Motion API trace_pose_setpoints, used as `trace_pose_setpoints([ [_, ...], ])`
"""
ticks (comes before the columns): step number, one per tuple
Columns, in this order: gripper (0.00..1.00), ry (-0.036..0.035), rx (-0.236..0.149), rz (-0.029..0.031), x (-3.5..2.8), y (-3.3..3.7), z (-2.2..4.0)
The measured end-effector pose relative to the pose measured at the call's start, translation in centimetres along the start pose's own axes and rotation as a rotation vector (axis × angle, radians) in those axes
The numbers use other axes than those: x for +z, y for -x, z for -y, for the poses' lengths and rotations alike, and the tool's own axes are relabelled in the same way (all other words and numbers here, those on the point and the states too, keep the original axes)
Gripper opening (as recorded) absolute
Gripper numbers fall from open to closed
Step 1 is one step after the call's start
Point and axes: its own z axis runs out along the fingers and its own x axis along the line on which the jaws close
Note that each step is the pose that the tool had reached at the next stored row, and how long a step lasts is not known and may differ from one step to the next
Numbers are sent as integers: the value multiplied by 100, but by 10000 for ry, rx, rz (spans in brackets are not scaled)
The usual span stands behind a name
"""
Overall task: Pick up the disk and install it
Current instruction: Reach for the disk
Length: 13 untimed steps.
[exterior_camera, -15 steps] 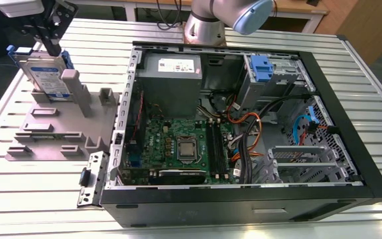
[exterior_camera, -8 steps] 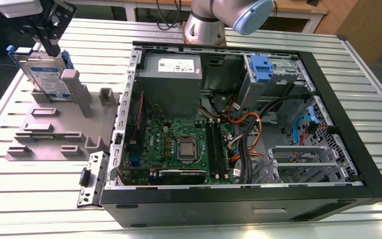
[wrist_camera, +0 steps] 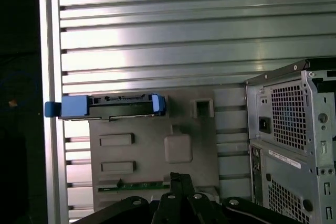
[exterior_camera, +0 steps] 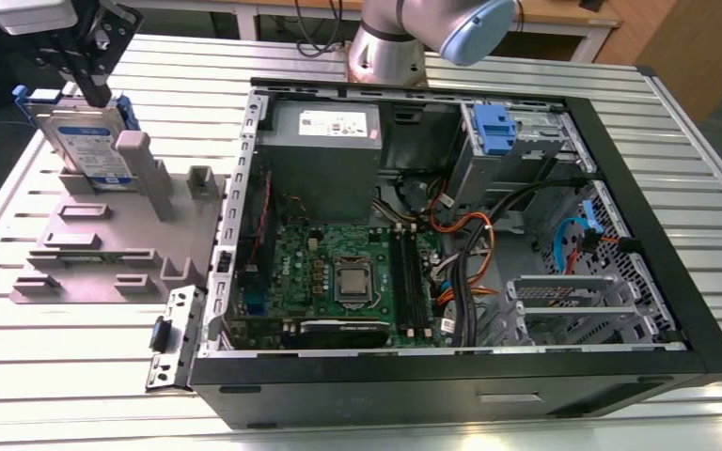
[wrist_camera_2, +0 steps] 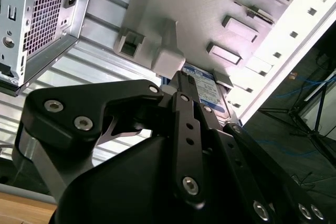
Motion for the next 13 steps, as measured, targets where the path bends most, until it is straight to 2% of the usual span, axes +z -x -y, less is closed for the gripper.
trace_pose_setpoints([
  [13, 11, -4, 2, -47, 12, -35, 3],
])
